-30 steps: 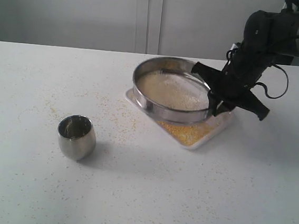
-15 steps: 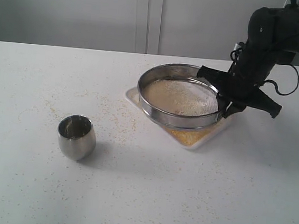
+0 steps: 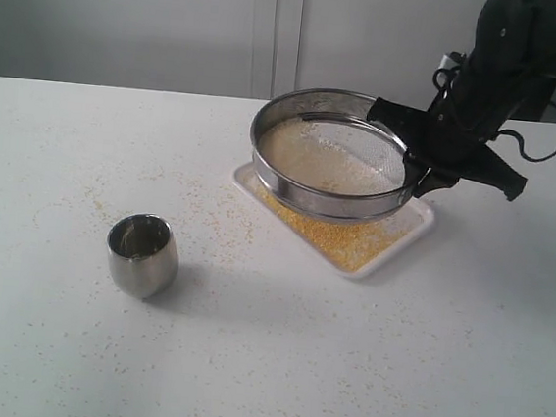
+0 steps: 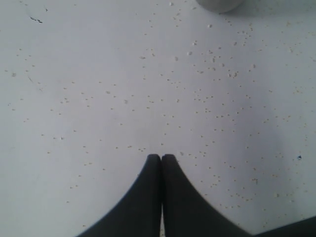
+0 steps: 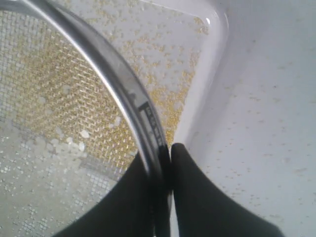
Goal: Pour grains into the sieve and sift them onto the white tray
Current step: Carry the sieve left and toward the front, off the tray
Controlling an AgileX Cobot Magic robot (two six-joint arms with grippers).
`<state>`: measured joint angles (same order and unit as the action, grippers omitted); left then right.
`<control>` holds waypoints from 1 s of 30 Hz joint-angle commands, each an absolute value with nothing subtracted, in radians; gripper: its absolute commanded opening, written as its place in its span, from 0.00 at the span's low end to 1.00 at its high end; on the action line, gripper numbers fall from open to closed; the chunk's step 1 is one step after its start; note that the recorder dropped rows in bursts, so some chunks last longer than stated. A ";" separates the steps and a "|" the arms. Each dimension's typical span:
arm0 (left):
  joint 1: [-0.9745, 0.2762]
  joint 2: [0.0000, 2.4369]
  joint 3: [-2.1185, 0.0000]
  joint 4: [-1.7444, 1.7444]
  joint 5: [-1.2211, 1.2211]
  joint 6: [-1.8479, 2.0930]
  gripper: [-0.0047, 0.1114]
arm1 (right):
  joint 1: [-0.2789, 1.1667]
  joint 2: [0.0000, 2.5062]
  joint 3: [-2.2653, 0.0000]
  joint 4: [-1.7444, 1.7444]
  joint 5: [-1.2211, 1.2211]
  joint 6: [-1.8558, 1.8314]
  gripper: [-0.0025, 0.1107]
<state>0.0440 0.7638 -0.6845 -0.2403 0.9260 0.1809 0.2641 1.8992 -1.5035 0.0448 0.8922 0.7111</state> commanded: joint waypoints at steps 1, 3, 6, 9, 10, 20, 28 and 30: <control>0.046 0.756 -0.677 -0.245 0.936 0.184 0.04 | 0.269 1.862 -1.513 0.053 0.920 0.639 0.02; 0.046 0.756 -0.677 -0.245 0.936 0.184 0.04 | 0.269 1.855 -1.511 0.053 0.948 0.599 0.02; 0.046 0.756 -0.677 -0.245 0.936 0.184 0.04 | 0.271 1.846 -1.511 0.053 0.985 0.559 0.02; 0.046 0.756 -0.677 -0.245 0.936 0.184 0.04 | 0.273 1.830 -1.499 0.055 1.004 0.530 0.02; 0.046 0.756 -0.677 -0.245 0.936 0.184 0.04 | 0.276 1.820 -1.482 0.052 0.997 0.519 0.02; 0.046 0.756 -0.677 -0.245 0.936 0.184 0.04 | 0.278 1.676 -1.259 0.055 0.885 0.467 0.02; 0.046 0.756 -0.677 -0.245 0.936 0.184 0.04 | 0.278 1.632 -1.153 0.082 0.830 0.427 0.02; 0.046 0.756 -0.677 -0.245 0.936 0.184 0.04 | 0.278 1.631 -1.130 0.099 0.813 0.422 0.02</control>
<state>0.0440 0.7638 -0.6845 -0.2403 0.9260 0.1809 0.2786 1.6493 -1.1546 0.0578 0.8613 0.4333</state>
